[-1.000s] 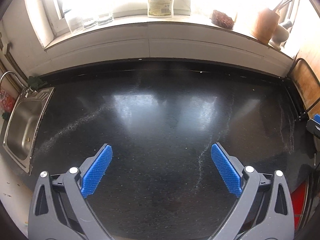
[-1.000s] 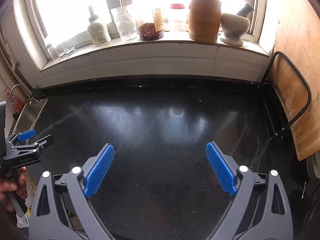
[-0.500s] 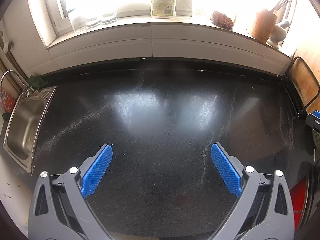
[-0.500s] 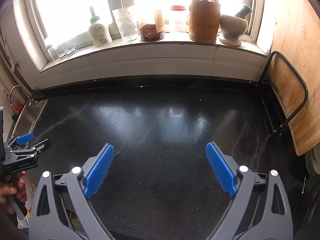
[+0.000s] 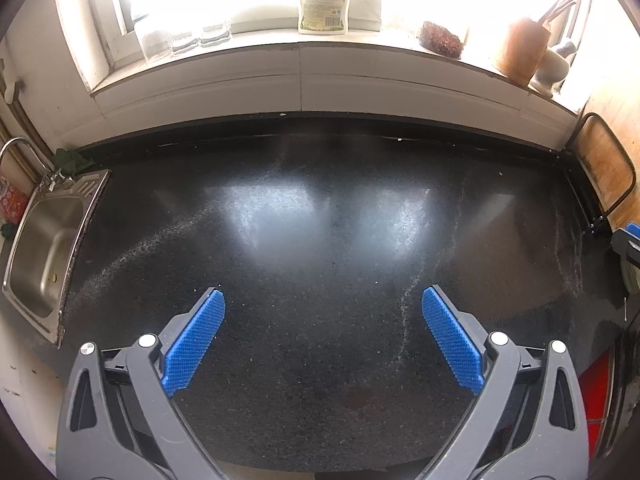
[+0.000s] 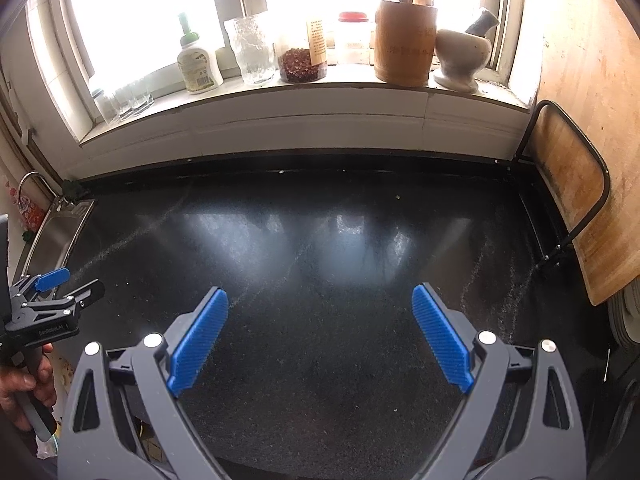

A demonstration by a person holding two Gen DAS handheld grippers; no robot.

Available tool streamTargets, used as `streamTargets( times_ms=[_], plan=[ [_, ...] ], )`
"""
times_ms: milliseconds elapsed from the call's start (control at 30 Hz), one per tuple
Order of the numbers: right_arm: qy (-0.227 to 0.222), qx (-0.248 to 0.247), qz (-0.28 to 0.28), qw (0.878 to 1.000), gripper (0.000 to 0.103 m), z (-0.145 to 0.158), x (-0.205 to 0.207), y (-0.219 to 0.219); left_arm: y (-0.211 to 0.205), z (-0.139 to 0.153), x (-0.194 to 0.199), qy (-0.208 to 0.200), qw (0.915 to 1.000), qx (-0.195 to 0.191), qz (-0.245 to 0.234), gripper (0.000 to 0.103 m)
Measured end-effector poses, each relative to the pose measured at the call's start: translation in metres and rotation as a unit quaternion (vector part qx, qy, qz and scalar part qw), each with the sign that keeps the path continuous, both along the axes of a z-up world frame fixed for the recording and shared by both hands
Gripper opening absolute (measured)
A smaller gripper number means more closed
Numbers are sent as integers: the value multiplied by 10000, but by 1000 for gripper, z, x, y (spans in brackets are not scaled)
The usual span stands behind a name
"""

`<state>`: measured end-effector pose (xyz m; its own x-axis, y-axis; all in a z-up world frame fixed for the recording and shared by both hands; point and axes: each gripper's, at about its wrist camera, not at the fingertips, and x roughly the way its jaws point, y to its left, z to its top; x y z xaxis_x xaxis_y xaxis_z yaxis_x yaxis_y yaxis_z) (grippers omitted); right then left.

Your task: Collect trash

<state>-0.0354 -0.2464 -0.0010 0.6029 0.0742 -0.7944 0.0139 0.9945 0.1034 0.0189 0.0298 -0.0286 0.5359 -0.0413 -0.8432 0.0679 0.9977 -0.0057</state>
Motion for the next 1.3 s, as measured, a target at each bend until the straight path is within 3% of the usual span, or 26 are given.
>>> streamTargets(
  times_ms=[1300],
  plan=[
    [84,9,46,10000,90,-7,-4,-6,-9,-3,-5,97,9998,142,-82,96]
  ],
)
